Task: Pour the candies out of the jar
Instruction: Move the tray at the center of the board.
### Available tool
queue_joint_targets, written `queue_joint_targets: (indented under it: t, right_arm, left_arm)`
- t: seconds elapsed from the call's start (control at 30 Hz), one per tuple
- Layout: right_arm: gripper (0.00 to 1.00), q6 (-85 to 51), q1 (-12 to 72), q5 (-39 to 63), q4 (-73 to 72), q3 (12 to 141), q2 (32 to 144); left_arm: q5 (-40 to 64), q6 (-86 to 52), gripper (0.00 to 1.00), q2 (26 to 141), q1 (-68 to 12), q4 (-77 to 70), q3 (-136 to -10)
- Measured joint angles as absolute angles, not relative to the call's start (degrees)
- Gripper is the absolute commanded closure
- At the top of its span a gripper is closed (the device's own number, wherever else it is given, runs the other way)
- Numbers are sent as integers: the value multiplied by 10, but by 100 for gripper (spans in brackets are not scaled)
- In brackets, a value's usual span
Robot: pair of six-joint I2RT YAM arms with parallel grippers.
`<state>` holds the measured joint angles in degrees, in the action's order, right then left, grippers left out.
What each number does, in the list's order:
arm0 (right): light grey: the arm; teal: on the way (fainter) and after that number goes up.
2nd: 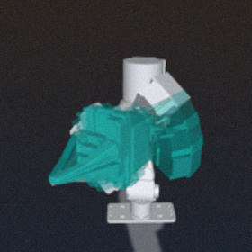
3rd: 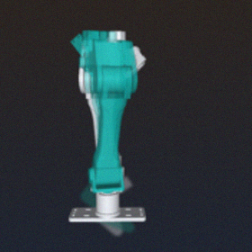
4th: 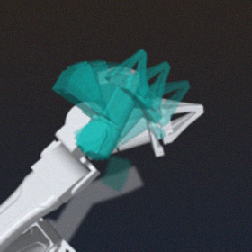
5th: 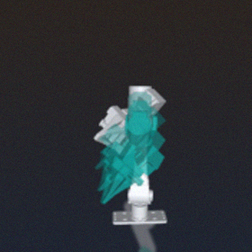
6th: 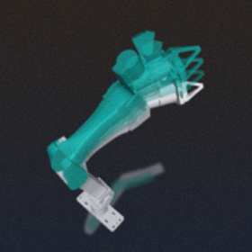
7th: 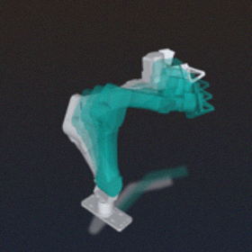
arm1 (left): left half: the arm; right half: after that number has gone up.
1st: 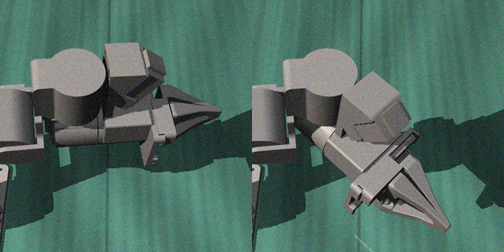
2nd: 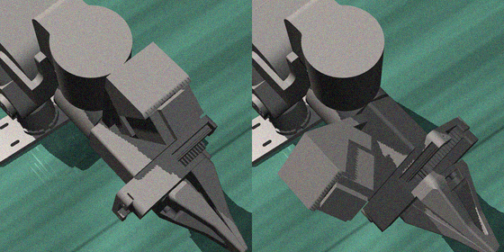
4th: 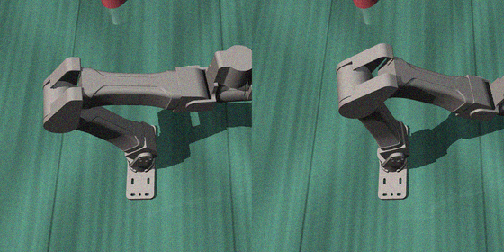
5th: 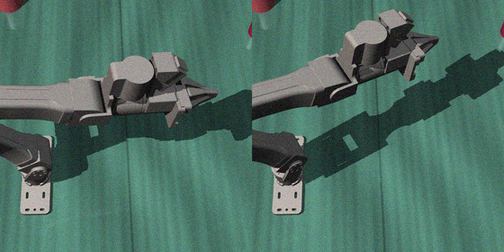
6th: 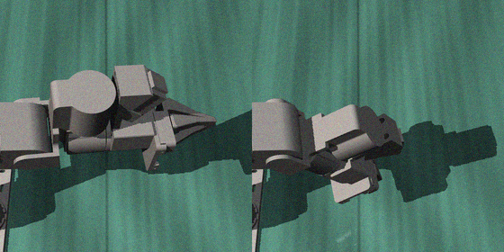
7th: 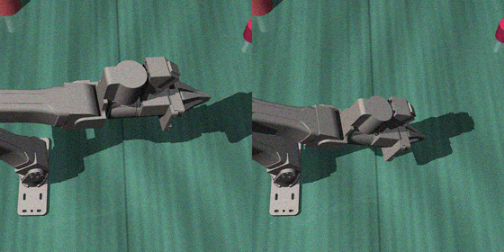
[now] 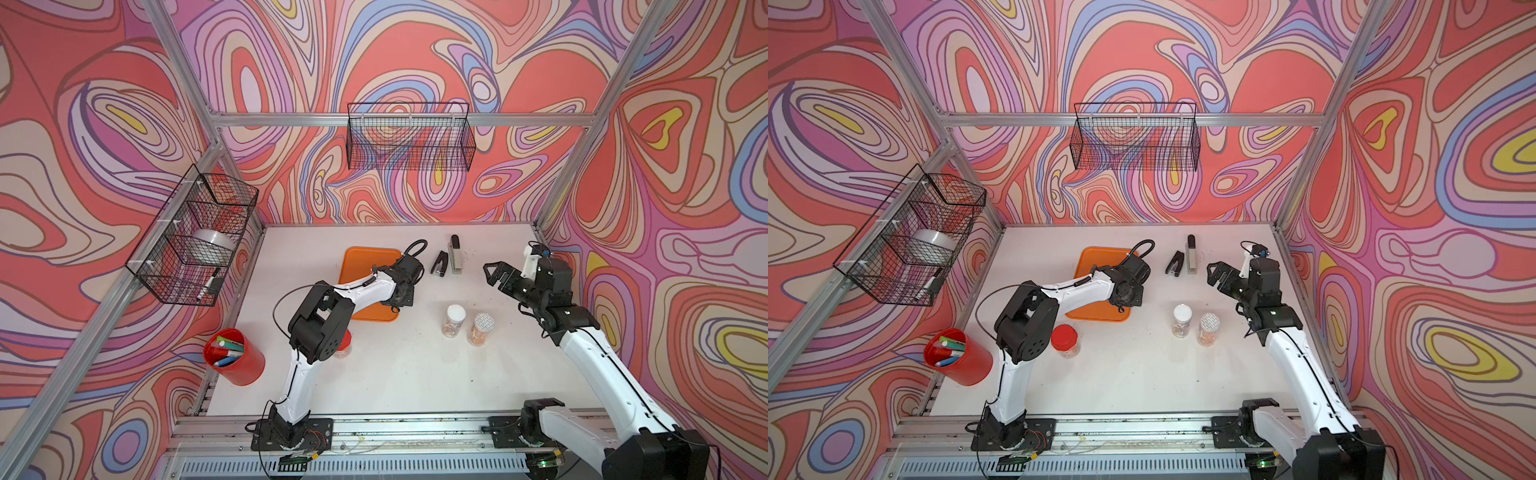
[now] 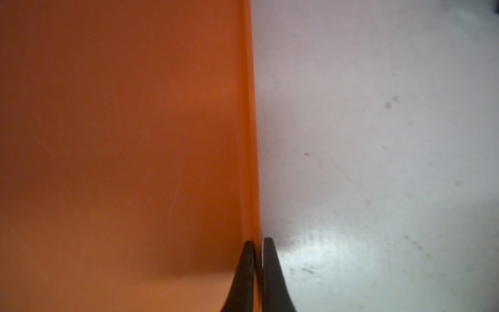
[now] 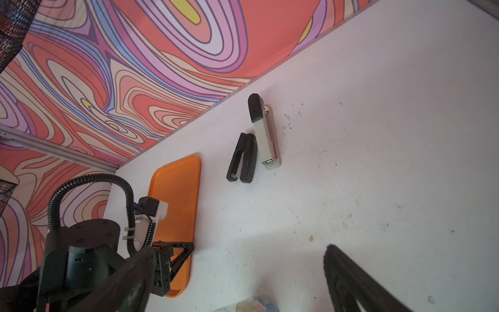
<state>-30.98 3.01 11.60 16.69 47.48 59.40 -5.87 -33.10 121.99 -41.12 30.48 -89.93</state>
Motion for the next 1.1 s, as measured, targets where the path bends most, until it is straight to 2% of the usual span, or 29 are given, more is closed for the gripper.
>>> queue_joint_targets:
  t: [0.2, 0.3, 0.33, 0.47, 0.53, 0.57, 0.7, 0.77, 0.97, 1.1]
  right_arm:
    - [2, -310, 30, 116, 167, 470, 593]
    - [2, -310, 30, 116, 168, 468, 591]
    - [2, -309, 30, 116, 167, 468, 590]
    - [2, -303, 30, 117, 170, 468, 590]
    - [2, -298, 32, 119, 175, 470, 592]
    - [2, -296, 35, 119, 177, 473, 594]
    - [3, -288, 76, 113, 181, 504, 620]
    - [5, -284, 111, 107, 182, 525, 637]
    - [9, -279, 236, 90, 179, 595, 714]
    - [13, -269, 354, 55, 180, 655, 796]
  left_arm:
    - [-14, -388, 99, 1250, -467, 298, -955]
    - [0, -406, 57, 1262, -477, 298, -977]
    - [2, -410, 46, 1263, -477, 298, -982]
    - [-9, -411, 21, 1258, -474, 299, -983]
    - [-20, -403, 17, 1242, -469, 297, -971]
    - [-25, -399, 10, 1227, -466, 295, -958]
    - [-41, -379, 8, 1127, -427, 288, -890]
    - [-49, -365, 0, 1068, -393, 280, -858]
    - [-82, -320, 0, 926, -278, 265, -777]
    - [-70, -308, 0, 865, -199, 252, -713]
